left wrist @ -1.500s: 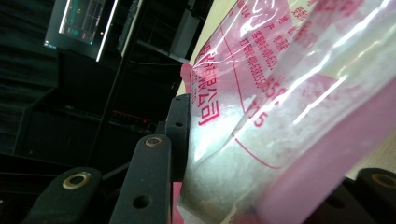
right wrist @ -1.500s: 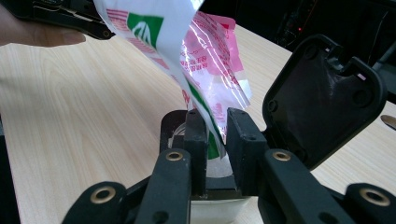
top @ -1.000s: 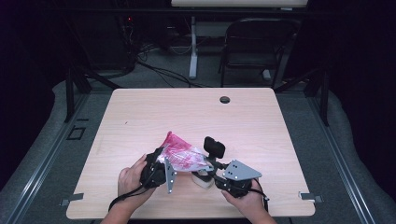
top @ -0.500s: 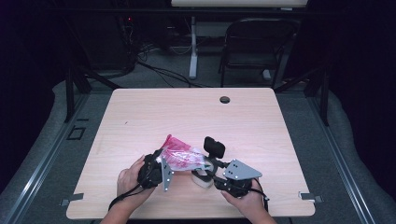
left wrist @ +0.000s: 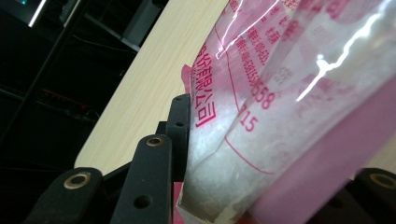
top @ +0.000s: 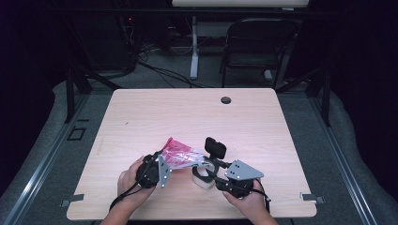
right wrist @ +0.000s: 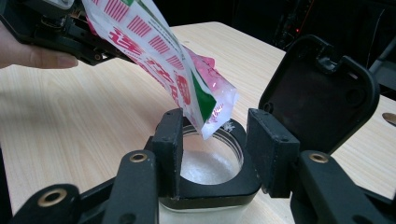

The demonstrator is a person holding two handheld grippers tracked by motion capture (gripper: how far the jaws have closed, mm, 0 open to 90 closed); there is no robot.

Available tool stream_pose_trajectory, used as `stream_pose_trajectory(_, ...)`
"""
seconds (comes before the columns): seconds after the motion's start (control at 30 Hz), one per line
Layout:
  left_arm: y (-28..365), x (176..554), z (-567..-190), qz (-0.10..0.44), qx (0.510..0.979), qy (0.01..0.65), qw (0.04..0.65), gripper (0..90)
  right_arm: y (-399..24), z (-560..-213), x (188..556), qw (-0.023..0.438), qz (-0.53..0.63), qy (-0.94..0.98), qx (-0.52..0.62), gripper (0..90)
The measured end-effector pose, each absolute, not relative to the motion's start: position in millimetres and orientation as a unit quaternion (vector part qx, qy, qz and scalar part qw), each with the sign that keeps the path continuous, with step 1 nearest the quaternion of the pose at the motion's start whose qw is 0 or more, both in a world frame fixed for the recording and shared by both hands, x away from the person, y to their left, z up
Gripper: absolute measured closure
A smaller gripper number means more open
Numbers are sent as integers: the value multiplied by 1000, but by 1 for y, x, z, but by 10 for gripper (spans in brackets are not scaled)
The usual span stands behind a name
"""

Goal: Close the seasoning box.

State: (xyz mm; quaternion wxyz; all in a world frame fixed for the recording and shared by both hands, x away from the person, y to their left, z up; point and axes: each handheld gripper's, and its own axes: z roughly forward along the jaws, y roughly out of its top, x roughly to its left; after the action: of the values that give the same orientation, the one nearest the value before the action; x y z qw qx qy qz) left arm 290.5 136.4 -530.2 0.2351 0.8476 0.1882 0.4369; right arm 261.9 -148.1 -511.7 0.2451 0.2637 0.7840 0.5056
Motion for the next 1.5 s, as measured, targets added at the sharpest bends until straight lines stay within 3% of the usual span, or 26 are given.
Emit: stream_pose_trajectory(1.5,151,300,-530,336,852,255,311,710,-150,-514,264,244,506,780,274,561)
